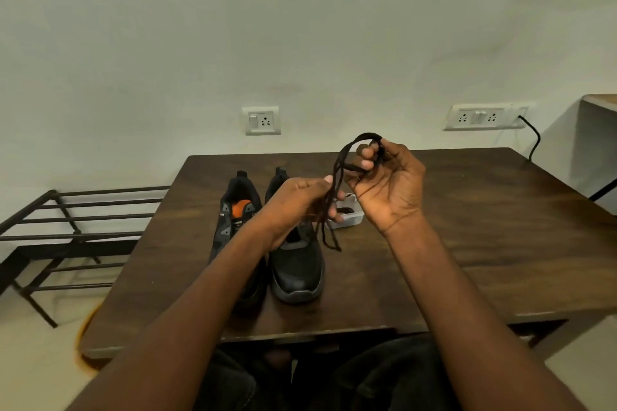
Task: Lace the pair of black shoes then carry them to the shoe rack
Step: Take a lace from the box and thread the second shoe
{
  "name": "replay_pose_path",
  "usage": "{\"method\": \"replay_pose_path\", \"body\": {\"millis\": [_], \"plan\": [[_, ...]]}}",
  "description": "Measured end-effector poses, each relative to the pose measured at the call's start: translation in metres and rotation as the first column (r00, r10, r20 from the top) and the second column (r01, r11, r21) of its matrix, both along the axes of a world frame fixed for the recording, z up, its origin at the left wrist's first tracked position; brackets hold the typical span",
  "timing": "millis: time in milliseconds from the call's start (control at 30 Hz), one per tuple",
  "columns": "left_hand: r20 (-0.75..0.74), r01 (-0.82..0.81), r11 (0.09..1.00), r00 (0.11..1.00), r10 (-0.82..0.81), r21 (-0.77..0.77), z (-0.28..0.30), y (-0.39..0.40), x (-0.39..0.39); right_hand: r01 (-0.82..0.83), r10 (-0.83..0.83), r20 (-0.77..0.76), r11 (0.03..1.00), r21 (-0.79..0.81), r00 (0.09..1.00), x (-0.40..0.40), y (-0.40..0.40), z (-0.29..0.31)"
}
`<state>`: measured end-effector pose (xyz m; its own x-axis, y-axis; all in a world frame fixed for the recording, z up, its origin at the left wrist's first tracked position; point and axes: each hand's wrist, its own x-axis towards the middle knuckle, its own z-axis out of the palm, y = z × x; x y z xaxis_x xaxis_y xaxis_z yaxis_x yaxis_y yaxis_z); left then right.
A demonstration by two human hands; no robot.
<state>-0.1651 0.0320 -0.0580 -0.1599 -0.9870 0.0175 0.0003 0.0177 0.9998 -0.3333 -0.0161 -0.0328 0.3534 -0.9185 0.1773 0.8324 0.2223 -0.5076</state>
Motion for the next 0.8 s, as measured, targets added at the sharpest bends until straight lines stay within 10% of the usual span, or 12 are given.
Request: {"method": "replay_pose_path", "body": {"millis": [100,200,333,433,500,567,667,800], "plan": [[0.034,-0.174,0.984,0.984,0.175,-0.031,-0.002,0.014,0.009,0.143,-0.110,-0.316,0.986,0.084,0.942,-0.007,-0.004,-0.008],[0.235,-0.320,0.937,0.908,0.346,-0.144,-0.004,0.018,0.016,0.332,-0.231,-0.824,0.941,-0.056,0.516,-0.015,-0.006,-0.016],[0.304,-0.377,0.917,0.865,0.399,-0.130,-0.001,0.017,0.011,0.424,-0.317,-0.933,0.878,-0.222,0.168,-0.022,-0.015,-0.033],[0.130,-0.403,0.915,0.906,0.403,-0.030,0.001,0.008,0.013,0.368,-0.264,-0.896,0.842,-0.395,-0.357,-0.031,-0.015,-0.041],[-0.007,-0.374,0.927,0.927,0.374,0.011,0.004,0.006,0.014,0.255,-0.312,-0.801,0.835,-0.488,-0.510,-0.032,-0.013,-0.043],[-0.009,-0.346,0.938,0.938,0.346,-0.020,0.004,0.006,0.015,0.180,-0.497,-0.815,0.810,-0.559,-0.298,-0.025,-0.011,-0.039],[0.012,-0.276,0.960,0.961,0.277,-0.052,0.001,0.006,0.015,-0.049,-0.326,-0.886,0.931,-0.361,0.330,-0.003,0.000,-0.024],[-0.174,-0.233,0.972,0.957,0.234,0.026,0.005,0.007,0.020,-0.149,-0.220,-0.877,0.939,-0.309,0.428,0.010,0.009,-0.026]]}}
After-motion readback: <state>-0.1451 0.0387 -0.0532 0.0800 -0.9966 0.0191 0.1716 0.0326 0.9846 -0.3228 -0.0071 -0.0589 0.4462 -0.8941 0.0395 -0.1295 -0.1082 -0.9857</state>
